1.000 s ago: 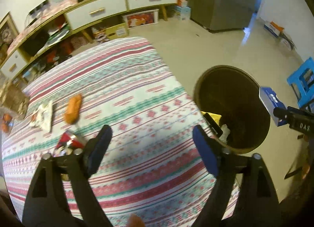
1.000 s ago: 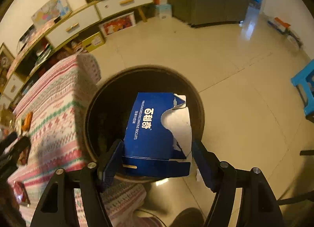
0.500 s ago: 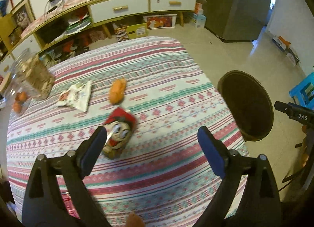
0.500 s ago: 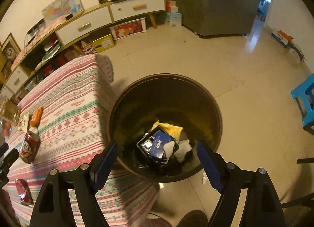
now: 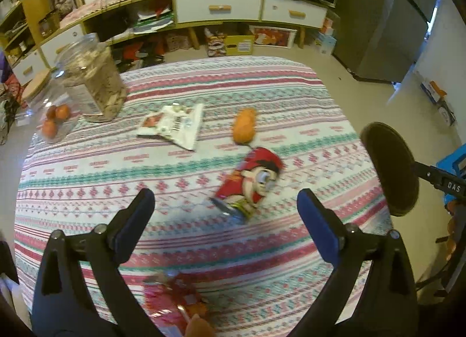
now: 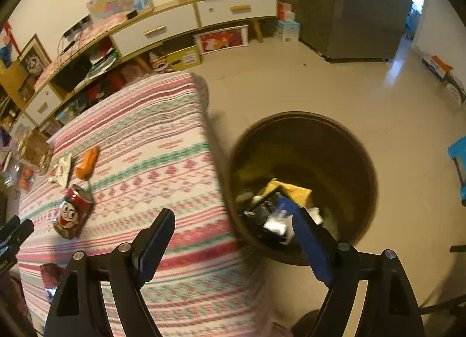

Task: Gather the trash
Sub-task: 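Move both tools back over the table toward the orange bread roll, then grasp the orange bread roll with the right tool while the left tool grasps the white snack bag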

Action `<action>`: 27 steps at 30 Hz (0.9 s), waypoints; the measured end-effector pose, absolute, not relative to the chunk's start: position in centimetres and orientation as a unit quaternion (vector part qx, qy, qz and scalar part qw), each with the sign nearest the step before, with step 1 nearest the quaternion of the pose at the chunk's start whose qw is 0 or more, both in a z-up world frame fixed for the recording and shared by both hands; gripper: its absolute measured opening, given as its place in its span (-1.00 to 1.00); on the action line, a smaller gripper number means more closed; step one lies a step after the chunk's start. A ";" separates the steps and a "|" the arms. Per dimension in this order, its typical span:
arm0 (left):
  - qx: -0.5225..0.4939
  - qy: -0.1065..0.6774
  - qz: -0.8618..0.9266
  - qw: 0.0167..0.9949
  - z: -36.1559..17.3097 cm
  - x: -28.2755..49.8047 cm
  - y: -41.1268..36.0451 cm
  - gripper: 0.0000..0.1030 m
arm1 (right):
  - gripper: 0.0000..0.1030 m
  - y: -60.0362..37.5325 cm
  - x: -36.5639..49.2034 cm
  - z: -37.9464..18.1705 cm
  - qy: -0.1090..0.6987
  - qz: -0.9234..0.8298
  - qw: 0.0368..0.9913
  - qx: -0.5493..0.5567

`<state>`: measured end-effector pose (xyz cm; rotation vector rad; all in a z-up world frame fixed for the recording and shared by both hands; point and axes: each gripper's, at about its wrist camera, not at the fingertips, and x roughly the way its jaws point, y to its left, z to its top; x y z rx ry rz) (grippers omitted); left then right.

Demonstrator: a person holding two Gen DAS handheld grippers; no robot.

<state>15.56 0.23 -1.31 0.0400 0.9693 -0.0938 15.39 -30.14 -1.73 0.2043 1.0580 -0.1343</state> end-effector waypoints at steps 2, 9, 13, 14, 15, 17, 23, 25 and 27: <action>0.021 0.464 -0.029 0.885 -1.5 16.1 1.3 0.92 | 0.64 -28.3 16.2 -2.1 0.507 -0.053 0.856 0.090; -0.022 0.481 0.017 0.876 -2.8 17.9 6.2 0.93 | 0.64 -22.0 20.3 -3.5 0.521 -0.001 0.851 0.062; -0.027 0.486 0.037 0.873 -3.7 18.8 7.9 0.93 | 0.64 -19.3 23.3 -4.4 0.529 0.026 0.846 0.062; -0.023 0.488 0.042 0.871 -4.1 19.1 8.3 0.93 | 0.64 -18.3 24.4 -4.9 0.535 0.036 0.842 0.062; -0.020 0.490 0.047 0.870 -4.5 19.5 8.6 0.93 | 0.64 -17.6 25.2 -5.1 0.539 0.043 0.839 0.064; -0.021 0.497 0.054 0.866 -5.2 20.2 9.2 0.93 | 0.64 -16.3 26.6 -5.6 0.547 0.055 0.833 0.070; -0.066 0.517 0.063 0.851 -6.3 22.0 10.8 0.93 | 0.62 -11.8 30.2 -6.8 0.564 0.089 0.817 0.075; -0.072 0.519 0.063 0.849 -6.5 22.2 11.0 0.93 | 0.60 -10.5 31.3 -7.5 0.574 0.092 0.810 0.068; -0.074 0.520 0.066 0.849 -6.7 22.6 11.2 0.93 | 0.54 -9.8 32.1 -8.1 0.583 0.089 0.806 0.061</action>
